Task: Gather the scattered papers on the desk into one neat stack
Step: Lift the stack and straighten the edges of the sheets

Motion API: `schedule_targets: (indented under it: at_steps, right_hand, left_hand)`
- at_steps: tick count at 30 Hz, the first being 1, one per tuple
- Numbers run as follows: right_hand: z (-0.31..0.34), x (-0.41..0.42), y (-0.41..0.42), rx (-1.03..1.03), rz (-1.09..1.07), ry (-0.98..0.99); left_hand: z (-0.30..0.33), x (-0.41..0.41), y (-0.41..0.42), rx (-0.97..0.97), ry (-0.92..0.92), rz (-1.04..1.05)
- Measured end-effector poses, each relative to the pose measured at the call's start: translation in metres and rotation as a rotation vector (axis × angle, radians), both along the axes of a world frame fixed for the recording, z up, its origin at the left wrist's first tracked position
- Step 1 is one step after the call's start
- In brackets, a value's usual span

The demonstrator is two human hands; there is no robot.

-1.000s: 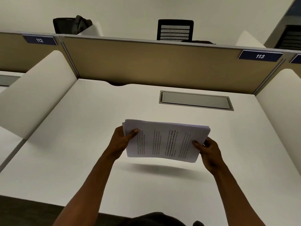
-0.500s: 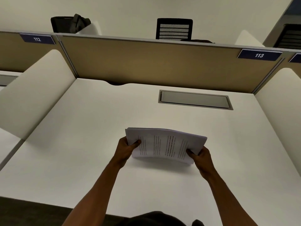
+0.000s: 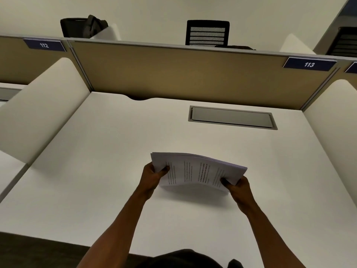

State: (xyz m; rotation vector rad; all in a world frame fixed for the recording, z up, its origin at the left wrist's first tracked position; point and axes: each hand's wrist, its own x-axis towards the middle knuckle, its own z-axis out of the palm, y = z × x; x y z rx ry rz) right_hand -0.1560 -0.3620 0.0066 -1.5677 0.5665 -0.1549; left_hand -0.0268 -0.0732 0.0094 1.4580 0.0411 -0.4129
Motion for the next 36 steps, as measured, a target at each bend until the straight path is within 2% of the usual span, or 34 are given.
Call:
schedule_targets:
  at_steps: [4,8,11,14,16,18,20,23,25,27,29,31,34,36]
  right_hand:
    - [-0.003,-0.003,0.001,-0.057,0.001,0.034]
    - [0.010,0.001,-0.008,-0.248,0.035,0.079]
    - [0.036,0.005,-0.015,-0.337,0.089,0.027]
    - [0.069,0.013,-0.023,-0.443,0.154,-0.020]
    - [0.091,0.017,-0.026,-0.559,0.210,-0.056]
    - [0.110,0.021,-0.027,-0.667,0.267,-0.078]
    - [0.127,0.026,-0.023,-0.749,0.323,-0.080]
    - [0.157,0.036,-0.008,-0.823,0.434,-0.112]
    - [0.175,0.041,0.003,-0.867,0.506,-0.153]
    - [0.187,0.044,0.009,-0.912,0.544,-0.162]
    - [0.194,0.044,0.005,-0.880,0.565,-0.156]
    - [0.197,0.040,-0.010,-0.744,0.582,-0.145]
    - [0.186,0.030,-0.035,-0.335,0.504,-0.195]
    - [0.163,0.025,-0.039,-0.083,0.538,-0.203]
  left_hand:
    - [-0.006,-0.002,-0.003,0.055,0.016,-0.029]
    - [-0.005,-0.004,-0.003,0.063,0.016,-0.055]
    - [-0.002,-0.008,-0.003,0.062,0.008,-0.044]
    - [0.016,-0.006,-0.003,0.277,-0.134,0.107]
    - [0.039,-0.001,-0.003,0.455,-0.358,0.204]
    - [0.068,0.005,-0.007,0.543,-0.618,0.121]
    - [0.096,0.008,-0.017,0.583,-0.756,-0.114]
    - [0.119,0.007,-0.037,0.545,-0.718,-0.398]
    - [0.122,0.006,-0.045,0.475,-0.661,-0.405]
    - [0.119,0.005,-0.047,0.465,-0.644,-0.324]
    - [0.115,0.004,-0.043,0.415,-0.600,-0.281]
    - [0.112,0.003,-0.036,0.340,-0.544,-0.257]
    - [0.107,0.002,-0.022,0.151,-0.405,-0.163]
    - [0.101,0.002,-0.015,0.046,-0.325,-0.121]
